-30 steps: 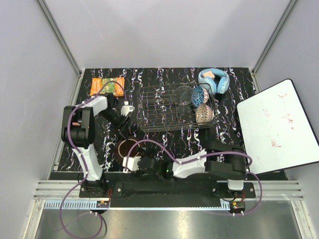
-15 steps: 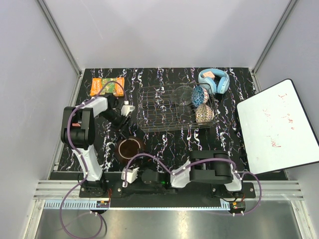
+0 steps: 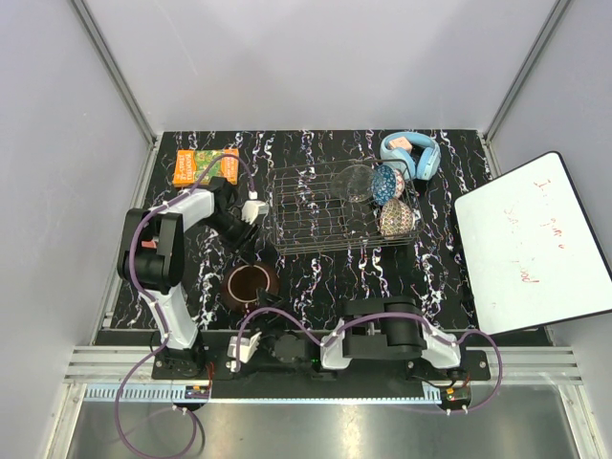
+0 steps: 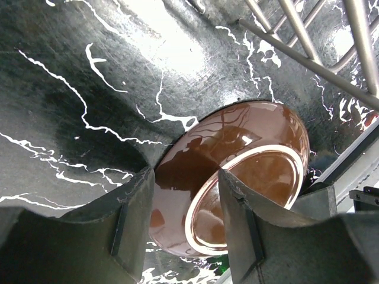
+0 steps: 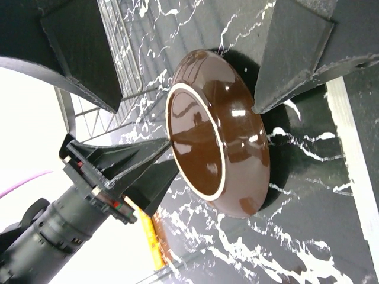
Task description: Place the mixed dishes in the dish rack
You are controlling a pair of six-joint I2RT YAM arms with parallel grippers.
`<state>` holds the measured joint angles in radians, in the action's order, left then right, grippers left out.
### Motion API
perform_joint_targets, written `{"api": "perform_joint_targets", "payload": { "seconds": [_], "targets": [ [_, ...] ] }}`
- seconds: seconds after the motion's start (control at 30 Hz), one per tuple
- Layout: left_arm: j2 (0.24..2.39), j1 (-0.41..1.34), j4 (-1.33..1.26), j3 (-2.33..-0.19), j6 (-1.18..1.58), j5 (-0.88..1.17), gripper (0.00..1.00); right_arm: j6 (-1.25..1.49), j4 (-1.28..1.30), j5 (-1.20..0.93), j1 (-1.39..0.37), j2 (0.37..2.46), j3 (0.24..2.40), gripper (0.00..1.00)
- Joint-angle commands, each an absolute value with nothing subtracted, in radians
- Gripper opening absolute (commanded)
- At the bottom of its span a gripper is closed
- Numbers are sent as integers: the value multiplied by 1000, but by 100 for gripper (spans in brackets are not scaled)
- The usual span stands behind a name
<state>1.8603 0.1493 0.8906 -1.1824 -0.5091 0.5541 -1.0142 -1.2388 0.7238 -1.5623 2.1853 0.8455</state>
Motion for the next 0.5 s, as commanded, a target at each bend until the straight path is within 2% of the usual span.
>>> {"api": "perform_joint_targets", "payload": {
  "seconds": [0.0,0.07,0.13,0.2,0.23,0.3,0.33,0.43,0.47],
  "targets": [
    [1898,190,996,-1134,-534,589,49,-1140,-1316,841,-1517,2282,865,100],
    [1902,190,997,-1134,-540,591,49,-1207,-1405,851,-1509,2327,897,100],
    [1905,190,1003,-1134,-545,592,49,-1250,-1448,865,-1505,2361,935,95],
    [1907,190,1008,-1134,-552,594,49,-1307,-1514,883,-1503,2405,959,88],
    [1910,190,1009,-1134,-555,597,49,-1324,-1535,893,-1503,2419,980,76],
    [1913,190,1012,-1132,-563,597,49,-1347,-1562,902,-1503,2442,989,66],
    [1914,190,1012,-1131,-564,597,49,-1347,-1562,902,-1503,2445,992,62],
    [1916,190,1019,-1132,-572,598,48,-1345,-1562,908,-1502,2448,994,59],
    [1916,190,1020,-1132,-572,598,48,-1345,-1562,910,-1503,2444,993,54]
  ]
}}
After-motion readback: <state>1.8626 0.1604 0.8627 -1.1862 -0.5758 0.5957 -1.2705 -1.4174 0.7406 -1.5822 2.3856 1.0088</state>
